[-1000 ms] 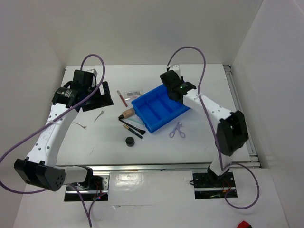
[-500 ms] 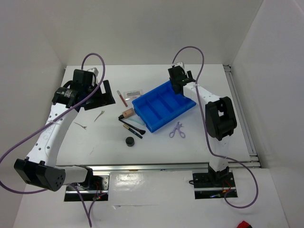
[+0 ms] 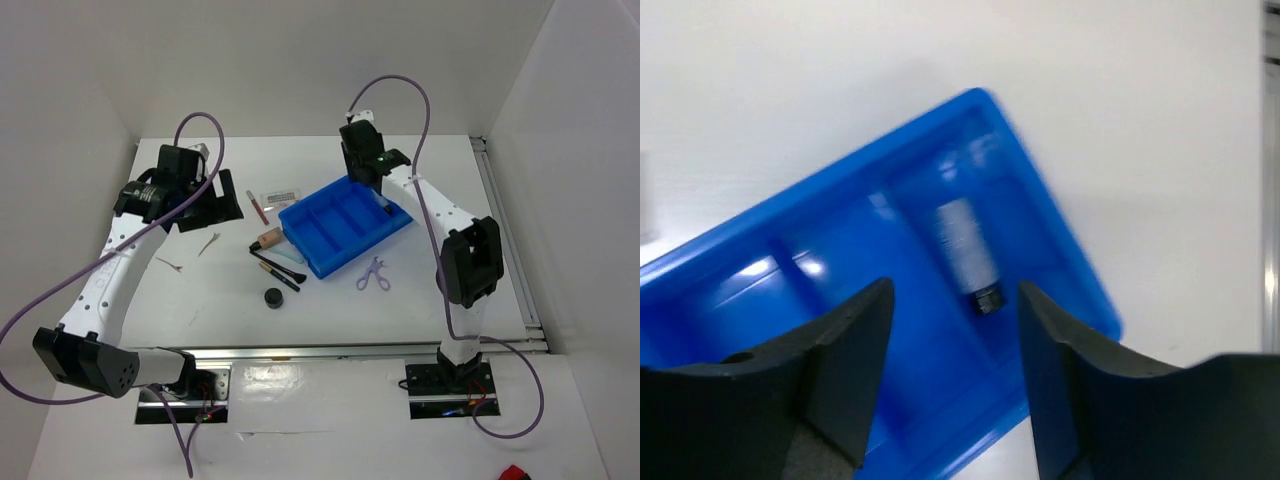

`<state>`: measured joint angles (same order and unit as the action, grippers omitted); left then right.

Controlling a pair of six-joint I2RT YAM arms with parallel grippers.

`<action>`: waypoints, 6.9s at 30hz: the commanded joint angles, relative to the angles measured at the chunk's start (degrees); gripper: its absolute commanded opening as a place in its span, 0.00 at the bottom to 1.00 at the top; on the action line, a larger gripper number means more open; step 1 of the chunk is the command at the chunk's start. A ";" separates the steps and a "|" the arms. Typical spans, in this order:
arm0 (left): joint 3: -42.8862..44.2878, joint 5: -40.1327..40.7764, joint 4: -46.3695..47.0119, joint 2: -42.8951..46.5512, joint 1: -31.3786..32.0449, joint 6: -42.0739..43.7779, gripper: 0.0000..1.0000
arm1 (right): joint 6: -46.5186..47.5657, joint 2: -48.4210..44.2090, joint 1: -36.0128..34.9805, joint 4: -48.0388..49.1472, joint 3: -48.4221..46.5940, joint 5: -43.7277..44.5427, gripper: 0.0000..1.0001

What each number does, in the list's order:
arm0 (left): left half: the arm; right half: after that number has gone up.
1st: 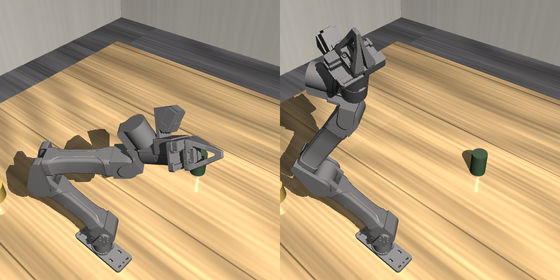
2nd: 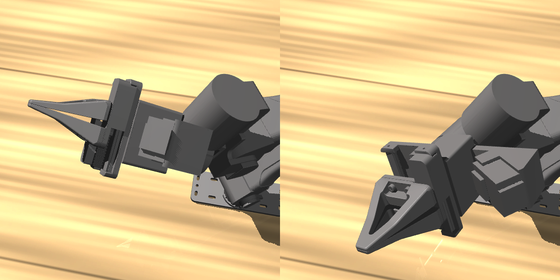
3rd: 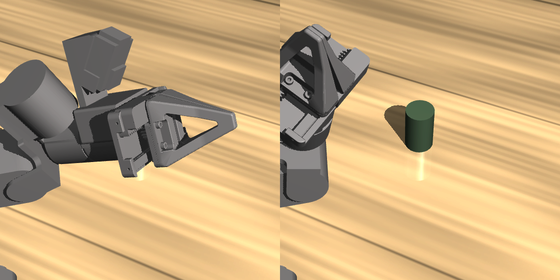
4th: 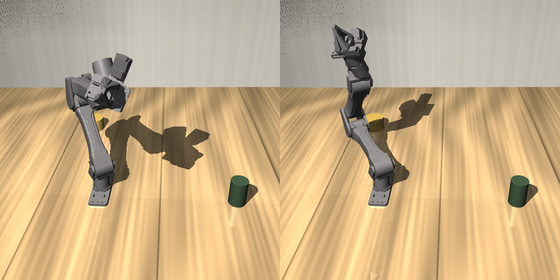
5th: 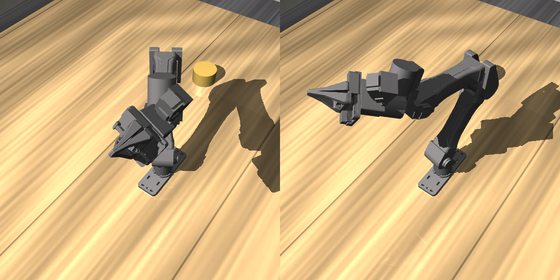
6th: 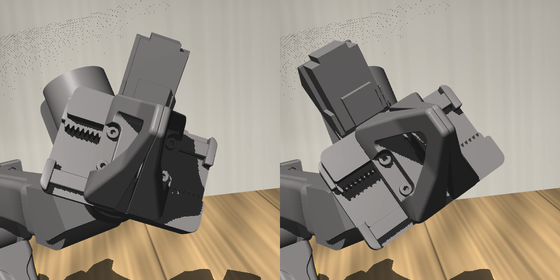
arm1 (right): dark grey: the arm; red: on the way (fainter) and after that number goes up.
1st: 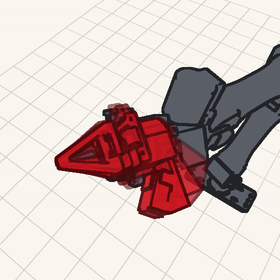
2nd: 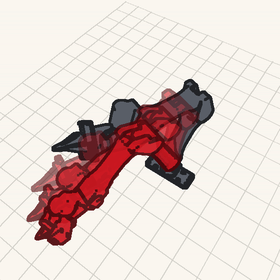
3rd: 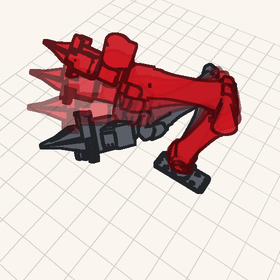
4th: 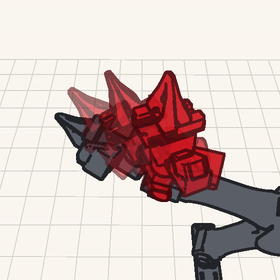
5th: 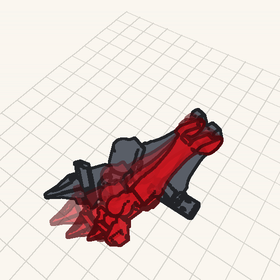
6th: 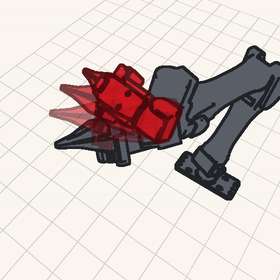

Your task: Organize the makeup

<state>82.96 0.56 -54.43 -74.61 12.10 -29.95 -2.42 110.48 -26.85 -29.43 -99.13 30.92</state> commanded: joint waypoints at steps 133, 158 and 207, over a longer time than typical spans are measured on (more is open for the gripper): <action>2.12 15.27 -7.97 0.87 -2.43 -5.99 1.00 | -24.82 -24.47 -1.01 -12.93 21.20 -16.94 0.52; 3.70 12.01 -7.26 -1.07 -2.96 -5.46 1.00 | -35.47 -14.86 0.04 -3.27 38.75 -22.92 0.64; 2.82 11.13 -5.07 0.08 -5.24 -6.08 1.00 | -9.45 6.68 1.28 -3.98 -2.38 -5.95 0.40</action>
<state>84.58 12.53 -59.81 -75.75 7.90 -36.21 -12.88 117.38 -25.45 -37.30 -100.66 25.54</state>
